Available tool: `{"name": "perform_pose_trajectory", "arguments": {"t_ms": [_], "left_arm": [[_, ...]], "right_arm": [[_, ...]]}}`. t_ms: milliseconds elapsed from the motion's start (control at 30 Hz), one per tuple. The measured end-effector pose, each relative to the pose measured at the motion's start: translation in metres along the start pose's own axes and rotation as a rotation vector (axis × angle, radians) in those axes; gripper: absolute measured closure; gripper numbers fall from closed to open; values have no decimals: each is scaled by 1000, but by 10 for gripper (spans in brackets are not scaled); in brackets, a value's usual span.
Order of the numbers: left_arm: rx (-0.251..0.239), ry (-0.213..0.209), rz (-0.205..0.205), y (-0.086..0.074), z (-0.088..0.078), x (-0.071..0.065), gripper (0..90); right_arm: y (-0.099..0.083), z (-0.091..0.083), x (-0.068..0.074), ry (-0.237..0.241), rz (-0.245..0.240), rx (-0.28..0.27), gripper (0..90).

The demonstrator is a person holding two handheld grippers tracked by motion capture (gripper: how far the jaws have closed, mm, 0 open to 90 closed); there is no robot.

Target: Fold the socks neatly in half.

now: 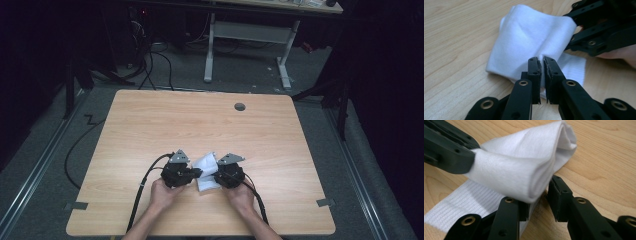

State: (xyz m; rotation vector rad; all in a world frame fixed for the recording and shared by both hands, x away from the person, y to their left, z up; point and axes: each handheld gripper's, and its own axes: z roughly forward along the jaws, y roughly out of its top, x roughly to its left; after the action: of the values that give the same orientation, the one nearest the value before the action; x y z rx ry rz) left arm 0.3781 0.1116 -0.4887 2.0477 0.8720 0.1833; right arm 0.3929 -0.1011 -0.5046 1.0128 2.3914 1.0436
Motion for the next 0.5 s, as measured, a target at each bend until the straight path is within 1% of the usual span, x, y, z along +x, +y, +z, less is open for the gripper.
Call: {"name": "perform_pose_trajectory", "arguments": {"t_ms": [100, 200, 300, 400, 500], "left_arm": [[10, 15, -6, -1, 4, 3, 841], [7, 19, -15, -1, 6, 5, 841], [14, 30, -13, 2, 9, 8, 841], [14, 42, -17, 6, 12, 11, 841], [11, 43, -21, 8, 15, 16, 841]], "right_arm": [[0, -2, -1, -1, 5, -1, 678], [0, -7, -2, 6, 10, 1, 676], [-2, -13, -3, 17, 14, 3, 670], [-4, -21, -6, 24, 19, -10, 653], [-5, -29, -7, 43, 41, -26, 637]]}}
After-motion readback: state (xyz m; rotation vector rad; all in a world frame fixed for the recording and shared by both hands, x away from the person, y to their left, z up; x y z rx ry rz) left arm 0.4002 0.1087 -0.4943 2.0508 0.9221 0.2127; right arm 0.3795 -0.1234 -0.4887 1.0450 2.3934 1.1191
